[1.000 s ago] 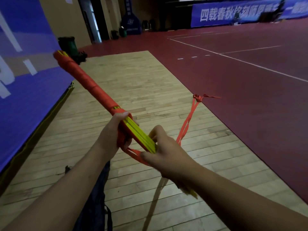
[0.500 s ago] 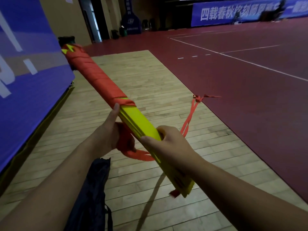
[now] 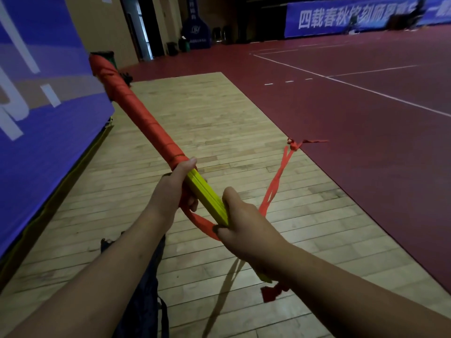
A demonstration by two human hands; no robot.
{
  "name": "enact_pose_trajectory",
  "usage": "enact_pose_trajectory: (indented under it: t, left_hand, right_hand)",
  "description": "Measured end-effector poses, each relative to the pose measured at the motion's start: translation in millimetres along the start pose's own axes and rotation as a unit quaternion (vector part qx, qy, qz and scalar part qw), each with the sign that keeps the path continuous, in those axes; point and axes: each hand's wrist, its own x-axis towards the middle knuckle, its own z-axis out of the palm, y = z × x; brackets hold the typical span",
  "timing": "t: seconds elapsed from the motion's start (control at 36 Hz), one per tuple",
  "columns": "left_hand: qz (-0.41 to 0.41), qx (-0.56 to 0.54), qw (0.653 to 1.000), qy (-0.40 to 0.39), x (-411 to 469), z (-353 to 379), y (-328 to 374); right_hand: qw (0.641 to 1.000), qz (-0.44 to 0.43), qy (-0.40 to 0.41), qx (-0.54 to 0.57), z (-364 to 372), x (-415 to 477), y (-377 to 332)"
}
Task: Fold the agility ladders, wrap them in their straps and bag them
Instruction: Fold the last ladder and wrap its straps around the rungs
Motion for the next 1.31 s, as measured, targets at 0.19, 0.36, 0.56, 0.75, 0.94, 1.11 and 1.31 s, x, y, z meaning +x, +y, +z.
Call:
enact_pose_trajectory:
  t: [0.19, 0.36, 0.56, 0.75, 0.94, 1.11, 1.31]
  left_hand:
    - [0.049, -0.069, 0.992, -0.099, -2, -10, 7]
    - [-0.032, -0.079, 0.991, -0.107, 3, -9, 4]
    - [-0.14, 0.084, 0.981, -0.106, 11, -9, -1]
    - [-0.066, 0.073, 0.995, 0.024, 11, 3, -6]
    - [-0.061, 0.109, 0.992, -0.029, 8, 0, -1]
    - [-0.051, 0.06, 0.996, -0.04, 4, -12, -6]
    - [0.001, -0.106, 0.984, -0.142, 6, -29, -1]
  right_hand:
    - [0.9, 0.105, -0.25, 0.341, -26, 2, 0]
    - [0.925, 0.06, -0.155, 0.342, -22, -4, -3]
    - [0.993, 0.046, -0.012, 0.104, -15, 2, 11]
    - [0.999, 0.038, 0.027, 0.023, -5, -3, 2]
    - [0.994, 0.046, 0.102, 0.009, 11, -6, -4]
    - [0.997, 0.05, 0.043, 0.043, 9, -2, -4]
    - [0.894, 0.103, -0.229, 0.37, -15, -5, -12]
